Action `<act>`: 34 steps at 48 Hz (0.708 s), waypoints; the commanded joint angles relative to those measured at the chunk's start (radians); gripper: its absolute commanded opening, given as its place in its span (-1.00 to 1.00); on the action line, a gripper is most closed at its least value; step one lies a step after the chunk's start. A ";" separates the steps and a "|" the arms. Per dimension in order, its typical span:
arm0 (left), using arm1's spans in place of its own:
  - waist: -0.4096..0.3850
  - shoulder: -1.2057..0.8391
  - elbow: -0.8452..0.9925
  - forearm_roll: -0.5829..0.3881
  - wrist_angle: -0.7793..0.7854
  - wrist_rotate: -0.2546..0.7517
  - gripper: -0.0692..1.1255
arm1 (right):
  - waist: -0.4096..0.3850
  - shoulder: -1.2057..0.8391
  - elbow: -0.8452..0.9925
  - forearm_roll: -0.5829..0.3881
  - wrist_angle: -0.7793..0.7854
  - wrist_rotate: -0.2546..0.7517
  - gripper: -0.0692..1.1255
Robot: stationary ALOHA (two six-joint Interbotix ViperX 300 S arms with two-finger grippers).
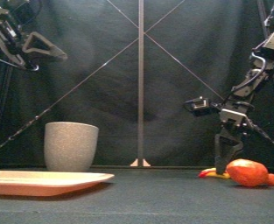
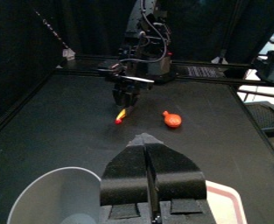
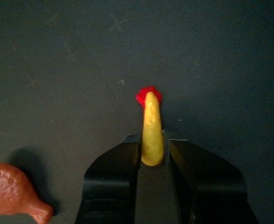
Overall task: Pick the shrimp then place it in the grey bowl
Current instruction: Place shrimp in the grey bowl
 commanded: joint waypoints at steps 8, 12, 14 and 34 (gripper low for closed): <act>-0.003 0.005 -0.014 0.003 -0.012 0.002 -0.81 | 0.021 -0.049 -0.055 0.005 0.002 -0.002 -0.02; -0.003 0.005 -0.014 0.002 -0.017 0.002 -0.81 | 0.041 -0.071 -0.103 0.000 -0.003 -0.002 -0.02; -0.003 0.005 -0.014 0.002 -0.020 0.002 -0.81 | 0.054 -0.081 -0.135 0.000 -0.008 -0.003 -0.02; -0.003 0.005 -0.014 0.008 -0.048 0.002 -0.81 | 0.114 0.025 -0.456 -0.092 -0.172 -0.011 -0.02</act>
